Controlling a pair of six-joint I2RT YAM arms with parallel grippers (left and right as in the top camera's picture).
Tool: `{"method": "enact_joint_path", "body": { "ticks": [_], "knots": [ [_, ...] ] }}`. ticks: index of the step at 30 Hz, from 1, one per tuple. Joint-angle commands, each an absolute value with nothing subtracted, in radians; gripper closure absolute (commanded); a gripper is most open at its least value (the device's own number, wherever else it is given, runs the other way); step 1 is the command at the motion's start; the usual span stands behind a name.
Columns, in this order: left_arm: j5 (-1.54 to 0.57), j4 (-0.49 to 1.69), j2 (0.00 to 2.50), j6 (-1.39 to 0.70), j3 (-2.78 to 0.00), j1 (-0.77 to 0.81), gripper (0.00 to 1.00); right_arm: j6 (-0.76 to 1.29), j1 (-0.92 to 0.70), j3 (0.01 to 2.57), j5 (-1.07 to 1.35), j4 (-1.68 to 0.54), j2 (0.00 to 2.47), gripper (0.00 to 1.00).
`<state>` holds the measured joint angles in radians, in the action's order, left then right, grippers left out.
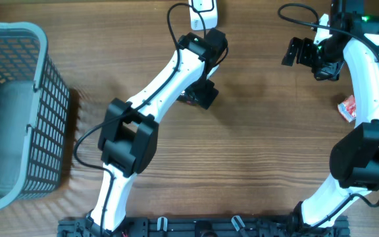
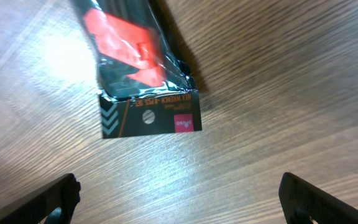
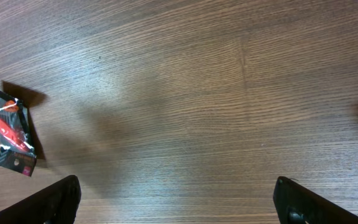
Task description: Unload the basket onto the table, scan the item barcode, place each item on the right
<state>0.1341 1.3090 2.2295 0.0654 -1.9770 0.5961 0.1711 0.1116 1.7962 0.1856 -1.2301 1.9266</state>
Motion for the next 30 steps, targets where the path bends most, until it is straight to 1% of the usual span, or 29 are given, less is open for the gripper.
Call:
{"method": "enact_joint_path", "body": {
  "ticks": [1,4,10,18,26,30],
  "knots": [
    [0.117,1.264,2.19,0.113,-1.983,0.586,0.0,0.16,0.104,1.807,0.174,-1.229,1.927,0.0],
    [0.064,1.198,2.192,0.15,-1.983,0.567,0.0,0.16,0.104,1.807,0.173,-1.229,1.927,0.0],
    [0.064,1.079,2.192,0.154,-1.983,0.521,0.0,0.16,0.104,1.807,0.173,-1.232,1.927,0.0],
    [0.027,1.076,2.197,0.154,-1.976,0.464,0.0,0.16,0.104,1.807,0.173,-1.232,1.927,0.0],
    [-0.012,1.052,2.224,0.147,-1.967,0.463,0.0,0.16,0.104,1.807,0.173,-1.234,1.927,0.0],
    [-0.012,1.049,2.278,0.115,-1.964,0.463,0.0,0.16,0.104,1.807,0.173,-1.236,1.927,0.0]
  ]
}}
